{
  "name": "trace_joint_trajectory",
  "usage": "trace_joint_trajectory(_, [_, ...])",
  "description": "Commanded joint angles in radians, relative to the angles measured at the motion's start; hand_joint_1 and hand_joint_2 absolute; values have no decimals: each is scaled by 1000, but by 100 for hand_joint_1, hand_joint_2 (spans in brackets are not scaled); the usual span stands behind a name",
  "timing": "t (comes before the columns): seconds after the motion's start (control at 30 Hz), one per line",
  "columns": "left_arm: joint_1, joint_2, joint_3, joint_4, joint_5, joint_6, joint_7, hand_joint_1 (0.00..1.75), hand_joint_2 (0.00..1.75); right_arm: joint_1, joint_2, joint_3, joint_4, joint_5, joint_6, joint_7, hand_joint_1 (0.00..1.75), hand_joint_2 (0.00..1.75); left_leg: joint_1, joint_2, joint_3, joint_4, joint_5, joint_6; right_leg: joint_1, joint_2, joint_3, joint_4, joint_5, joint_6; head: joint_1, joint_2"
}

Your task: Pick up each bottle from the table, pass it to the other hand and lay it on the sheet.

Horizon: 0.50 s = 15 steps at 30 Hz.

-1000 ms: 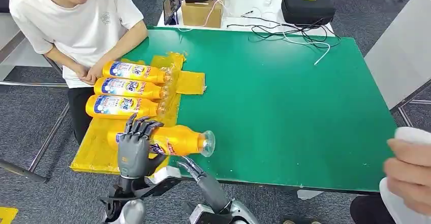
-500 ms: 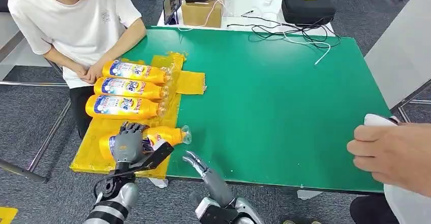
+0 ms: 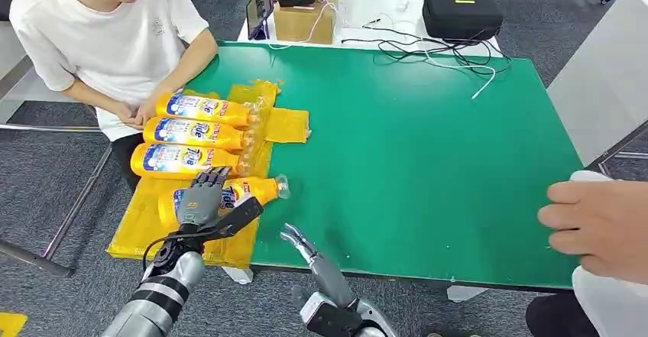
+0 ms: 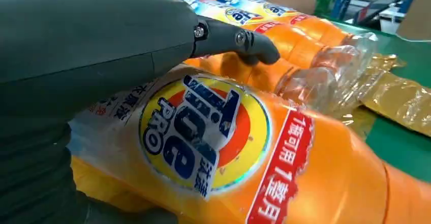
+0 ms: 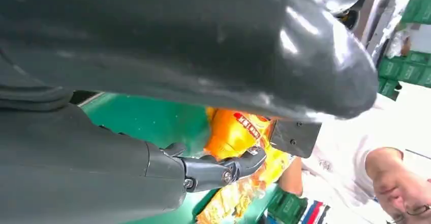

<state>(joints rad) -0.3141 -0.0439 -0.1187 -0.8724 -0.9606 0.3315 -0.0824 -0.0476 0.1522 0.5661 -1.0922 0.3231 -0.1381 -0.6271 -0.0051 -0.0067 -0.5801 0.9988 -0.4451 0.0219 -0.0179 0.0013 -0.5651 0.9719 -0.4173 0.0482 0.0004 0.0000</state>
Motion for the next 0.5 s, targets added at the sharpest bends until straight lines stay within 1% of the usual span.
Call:
trace_joint_trajectory(0.03, [31,72,-128,11,-48,-67,34,0,175,-6,-6,-37,19,-8,3,-9,0,0,1,2,3,-1,-1,-2,1,2,2,-1,0,-2,0,0])
trace_joint_trajectory(0.1, [48,75,-145,-32,-47,-80,35,0,175,-4,-7,-40,18,-9,5,-10,0,0,1,3,3,-1,-1,-2,1,2,2,-1,0,-2,0,0])
trace_joint_trajectory(0.17, [64,69,-152,-73,-30,-65,12,0,175,-2,-9,-40,17,-9,5,-12,0,0,1,3,3,-1,-1,-2,1,2,2,-1,0,-2,0,0])
trace_joint_trajectory(0.23, [98,54,-146,-161,52,-33,-44,0,175,2,-13,-37,17,-11,3,-15,0,0,1,3,3,-1,-1,-2,1,2,2,-1,0,-2,0,0])
trace_joint_trajectory(0.27, [103,54,-152,-177,53,-34,-42,0,175,4,-14,-35,16,-11,1,-15,0,0,1,2,2,-1,-1,-1,1,1,2,-1,0,-1,0,0])
trace_joint_trajectory(0.33, [132,31,-133,-256,177,-22,-103,0,175,7,-17,-30,14,-13,-3,-18,0,0,1,1,2,0,-1,-1,1,1,1,-1,-1,-1,0,0])
trace_joint_trajectory(0.37, [157,7,-114,-325,318,-37,-172,0,175,11,-18,-29,12,-16,-16,-29,0,0,2,1,1,1,-2,-2,2,0,1,-1,-1,-2,0,0])
trace_joint_trajectory(0.4, [179,-29,-86,-387,488,-68,-225,0,175,10,-23,-21,9,2,-50,-48,0,0,1,0,0,1,-1,-1,1,0,0,0,-1,-1,0,0])
trace_joint_trajectory(0.43, [193,-49,-73,-438,650,-111,-275,0,175,8,-27,-12,15,11,-73,-58,0,0,2,1,-1,2,-2,-1,2,0,0,0,-1,-2,0,0])
trace_joint_trajectory(0.47, [200,-42,-101,-479,692,-106,-266,0,175,7,-27,-7,18,3,-79,-60,0,0,1,1,-2,1,-1,-1,1,0,-3,0,-1,-1,0,0])
trace_joint_trajectory(0.5, [207,-50,-104,-511,732,-87,-278,0,175,8,-26,-9,19,-8,-84,-62,0,0,2,0,-3,2,-2,-1,2,-2,-3,0,-2,-2,0,0])
